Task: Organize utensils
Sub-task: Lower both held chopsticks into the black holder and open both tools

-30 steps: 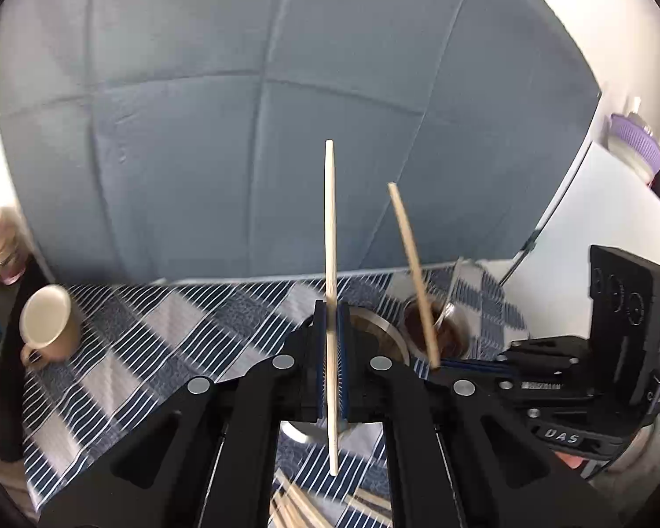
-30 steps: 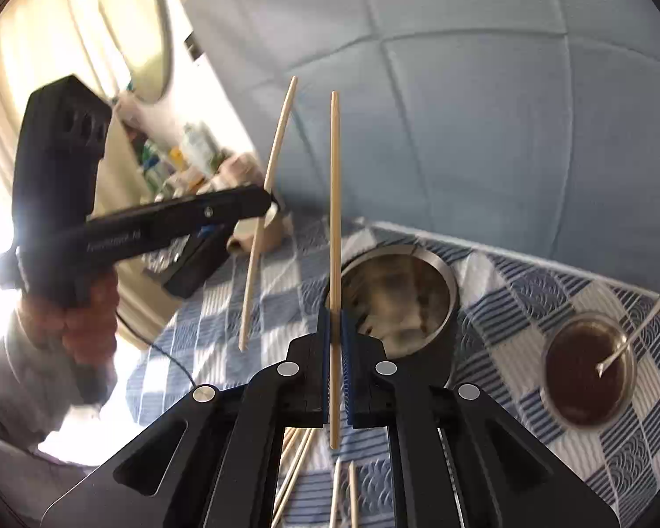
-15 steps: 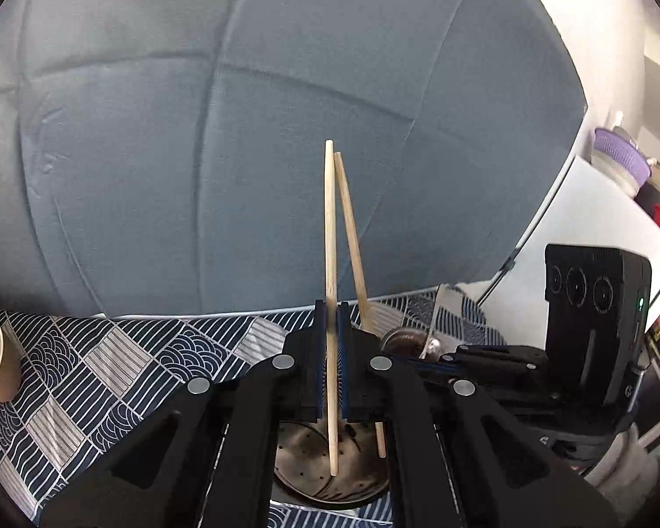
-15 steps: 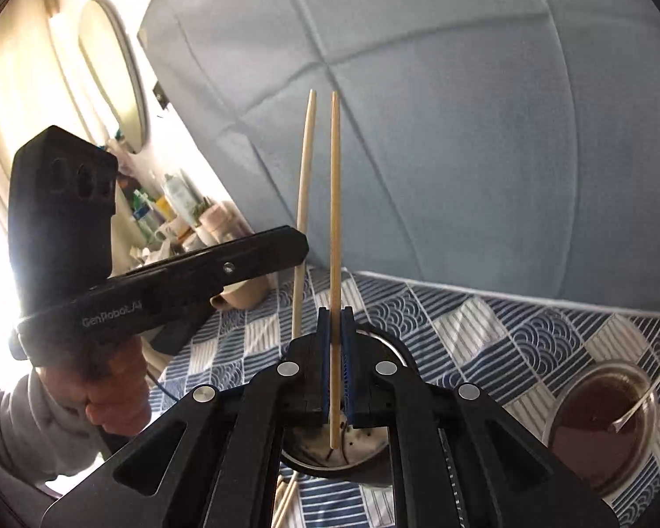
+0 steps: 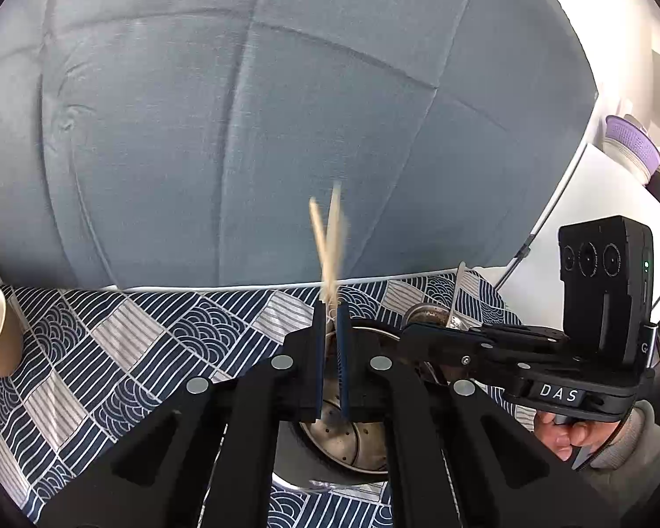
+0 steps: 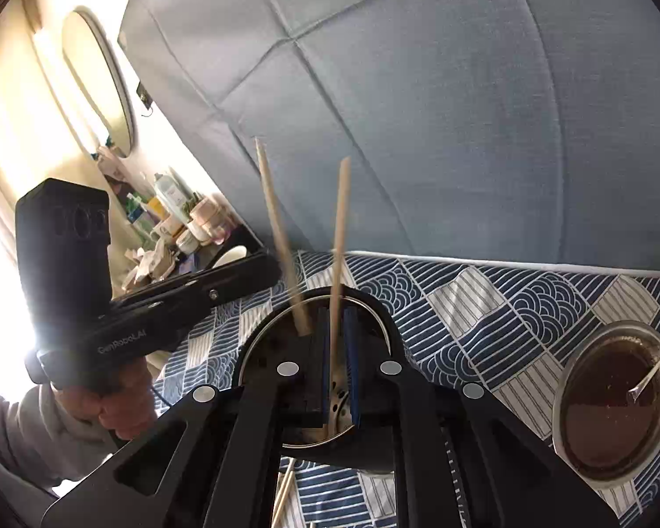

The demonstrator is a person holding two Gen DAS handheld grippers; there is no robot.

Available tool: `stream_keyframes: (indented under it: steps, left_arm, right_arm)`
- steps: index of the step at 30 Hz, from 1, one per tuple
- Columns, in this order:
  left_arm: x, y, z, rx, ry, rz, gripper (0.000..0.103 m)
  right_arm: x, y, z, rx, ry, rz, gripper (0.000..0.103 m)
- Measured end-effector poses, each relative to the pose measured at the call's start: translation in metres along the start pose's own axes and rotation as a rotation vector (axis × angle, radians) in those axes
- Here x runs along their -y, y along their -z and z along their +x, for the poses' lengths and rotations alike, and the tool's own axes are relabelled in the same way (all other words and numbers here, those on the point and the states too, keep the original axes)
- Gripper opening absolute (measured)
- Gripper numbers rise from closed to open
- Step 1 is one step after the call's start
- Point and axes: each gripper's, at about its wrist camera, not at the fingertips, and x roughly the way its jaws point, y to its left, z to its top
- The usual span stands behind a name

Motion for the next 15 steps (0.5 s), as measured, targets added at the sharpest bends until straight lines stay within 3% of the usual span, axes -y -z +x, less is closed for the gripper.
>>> stream_keyframes:
  steps: [15]
  left_arm:
    - [-0.007,0.006,-0.024,-0.011,-0.029,-0.007,0.014]
  right_arm:
    - [-0.014,-0.003,-0.018,-0.004,0.030,-0.023,0.009]
